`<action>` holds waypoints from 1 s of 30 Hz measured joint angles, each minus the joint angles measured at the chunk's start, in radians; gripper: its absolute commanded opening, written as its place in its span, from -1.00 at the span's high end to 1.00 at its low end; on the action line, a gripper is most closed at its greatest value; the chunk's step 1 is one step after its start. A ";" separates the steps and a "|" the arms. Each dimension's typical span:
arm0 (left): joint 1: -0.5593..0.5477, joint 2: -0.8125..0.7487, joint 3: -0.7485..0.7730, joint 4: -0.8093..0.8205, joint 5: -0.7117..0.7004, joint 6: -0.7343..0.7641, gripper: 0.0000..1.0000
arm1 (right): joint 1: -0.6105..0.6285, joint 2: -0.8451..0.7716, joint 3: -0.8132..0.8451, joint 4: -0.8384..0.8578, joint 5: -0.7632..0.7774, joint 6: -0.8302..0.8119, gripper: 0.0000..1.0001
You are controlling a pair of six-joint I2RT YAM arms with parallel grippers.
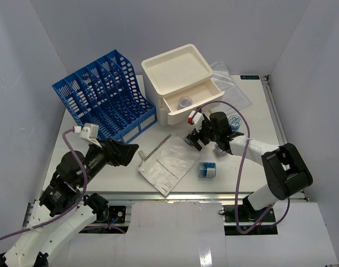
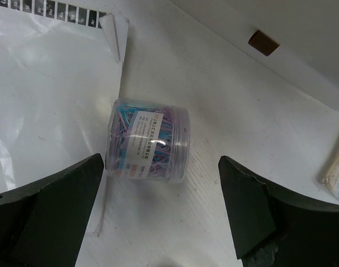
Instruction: Organize the desk
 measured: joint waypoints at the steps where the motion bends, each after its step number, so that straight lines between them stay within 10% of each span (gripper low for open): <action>1: 0.000 -0.010 -0.028 -0.014 0.000 -0.014 -0.96 | 0.000 0.008 0.000 0.001 0.002 0.002 -0.85; 13: 0.000 -0.085 -0.093 -0.023 0.001 -0.127 -0.96 | 0.008 0.047 0.000 0.032 0.006 0.030 -0.77; 30: 0.000 -0.170 -0.194 0.009 0.029 -0.236 -0.96 | 0.013 0.055 0.000 0.027 -0.020 0.042 0.30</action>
